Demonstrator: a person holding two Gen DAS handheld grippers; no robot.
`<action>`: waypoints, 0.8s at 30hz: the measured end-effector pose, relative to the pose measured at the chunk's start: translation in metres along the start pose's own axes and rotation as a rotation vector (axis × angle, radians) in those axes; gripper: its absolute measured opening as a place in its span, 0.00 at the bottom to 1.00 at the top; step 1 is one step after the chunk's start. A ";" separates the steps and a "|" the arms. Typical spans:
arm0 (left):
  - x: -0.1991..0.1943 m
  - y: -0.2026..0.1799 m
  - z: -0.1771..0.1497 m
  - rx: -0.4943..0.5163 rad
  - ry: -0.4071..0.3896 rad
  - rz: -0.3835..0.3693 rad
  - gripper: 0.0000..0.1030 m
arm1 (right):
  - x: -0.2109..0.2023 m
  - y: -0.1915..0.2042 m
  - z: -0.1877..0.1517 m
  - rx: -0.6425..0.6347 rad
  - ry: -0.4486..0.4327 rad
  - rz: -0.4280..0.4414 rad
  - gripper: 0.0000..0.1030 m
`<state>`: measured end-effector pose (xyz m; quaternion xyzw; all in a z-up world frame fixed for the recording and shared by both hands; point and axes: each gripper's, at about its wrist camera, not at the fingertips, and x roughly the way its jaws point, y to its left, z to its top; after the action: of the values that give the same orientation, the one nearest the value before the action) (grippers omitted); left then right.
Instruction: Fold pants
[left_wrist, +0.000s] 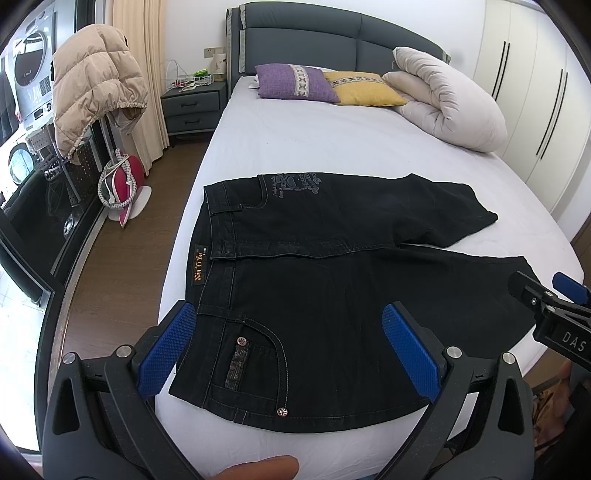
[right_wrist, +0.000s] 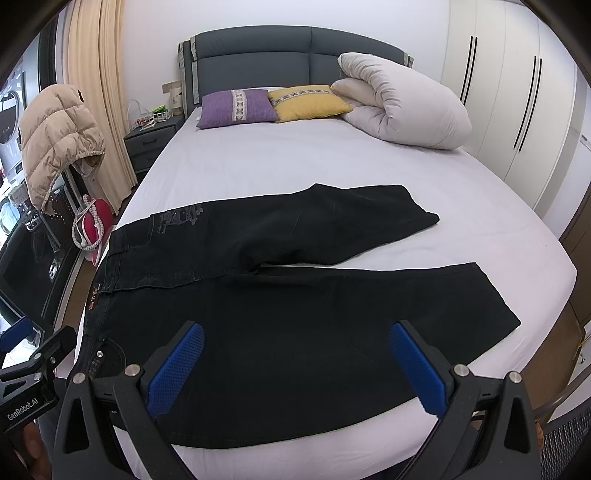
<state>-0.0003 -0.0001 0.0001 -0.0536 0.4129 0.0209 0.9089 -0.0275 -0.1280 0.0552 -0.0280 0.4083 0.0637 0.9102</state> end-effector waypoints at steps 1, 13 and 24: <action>0.000 0.000 0.000 0.000 0.000 0.000 1.00 | -0.002 -0.001 0.000 -0.003 0.001 0.001 1.00; 0.000 0.000 0.000 0.000 0.001 0.001 1.00 | -0.001 0.000 0.000 -0.004 0.002 0.001 1.00; 0.000 0.000 0.000 0.000 0.002 0.000 1.00 | -0.002 0.000 0.000 -0.003 0.004 0.000 1.00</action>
<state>-0.0003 -0.0002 0.0003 -0.0538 0.4139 0.0211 0.9085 -0.0284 -0.1284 0.0566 -0.0294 0.4099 0.0642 0.9094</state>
